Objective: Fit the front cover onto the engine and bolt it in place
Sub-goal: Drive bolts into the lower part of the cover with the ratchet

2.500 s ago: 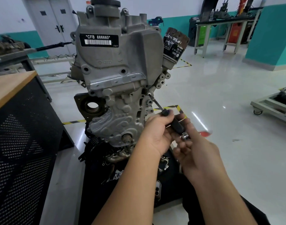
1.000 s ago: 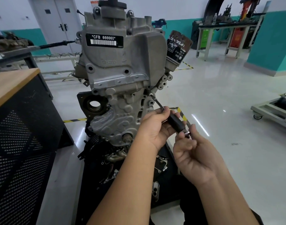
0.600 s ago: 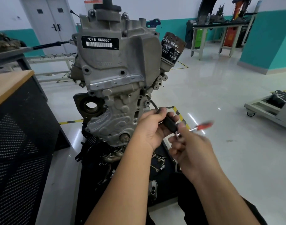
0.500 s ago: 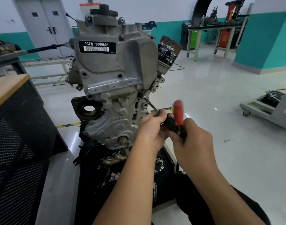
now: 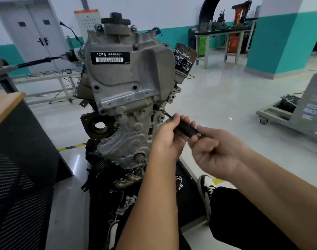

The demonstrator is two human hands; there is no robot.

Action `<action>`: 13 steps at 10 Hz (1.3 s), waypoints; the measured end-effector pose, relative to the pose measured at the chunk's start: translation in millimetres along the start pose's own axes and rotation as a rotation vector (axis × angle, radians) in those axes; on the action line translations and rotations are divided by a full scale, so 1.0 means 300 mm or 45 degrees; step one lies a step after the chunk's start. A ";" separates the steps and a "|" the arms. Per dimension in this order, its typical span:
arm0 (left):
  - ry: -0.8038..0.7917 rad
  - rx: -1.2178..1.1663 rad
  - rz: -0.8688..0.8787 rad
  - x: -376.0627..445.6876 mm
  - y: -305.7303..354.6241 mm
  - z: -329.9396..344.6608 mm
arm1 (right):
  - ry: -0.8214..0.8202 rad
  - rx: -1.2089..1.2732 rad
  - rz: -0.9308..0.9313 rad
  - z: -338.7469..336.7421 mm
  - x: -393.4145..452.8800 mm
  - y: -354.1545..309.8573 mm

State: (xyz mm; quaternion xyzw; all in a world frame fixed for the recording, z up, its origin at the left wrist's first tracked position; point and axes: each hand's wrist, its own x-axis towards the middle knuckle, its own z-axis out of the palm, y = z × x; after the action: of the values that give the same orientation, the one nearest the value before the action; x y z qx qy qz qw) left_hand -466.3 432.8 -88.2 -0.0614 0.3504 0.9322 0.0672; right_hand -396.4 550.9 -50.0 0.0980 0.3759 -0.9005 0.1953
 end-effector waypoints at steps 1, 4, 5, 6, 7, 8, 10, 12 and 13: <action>0.007 -0.045 0.003 -0.002 0.000 0.005 | 0.356 -1.196 -0.602 -0.013 0.013 -0.003; -0.008 -0.023 -0.045 -0.014 0.019 -0.012 | 0.366 -1.516 -0.960 0.068 0.109 0.010; 0.014 -0.036 -0.071 -0.003 0.018 -0.012 | 0.423 -0.897 -0.681 0.052 0.105 0.074; 0.022 -0.064 -0.109 0.003 0.015 -0.001 | 0.254 -0.339 -0.268 0.079 0.073 0.051; -0.019 -0.155 -0.079 0.006 0.013 0.007 | 0.471 -1.773 -1.015 0.023 0.090 0.018; -0.008 -0.147 -0.053 0.017 -0.006 0.019 | 0.371 -1.680 -0.861 -0.006 0.114 0.012; 0.037 -0.081 0.001 0.041 -0.036 0.032 | 0.467 -1.085 -0.536 -0.011 0.127 -0.008; 0.053 -0.117 0.065 0.036 -0.039 0.041 | 0.219 -0.613 -0.373 0.008 0.104 0.044; 0.010 -0.220 0.048 0.042 -0.026 0.034 | 0.171 -0.407 -0.093 -0.004 0.127 0.038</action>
State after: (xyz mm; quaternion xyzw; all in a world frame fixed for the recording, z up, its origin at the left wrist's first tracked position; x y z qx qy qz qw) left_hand -477.9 446.4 -87.7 -0.0642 0.2699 0.9598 0.0428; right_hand -425.9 533.9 -70.4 0.1118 0.5299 -0.8271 0.1501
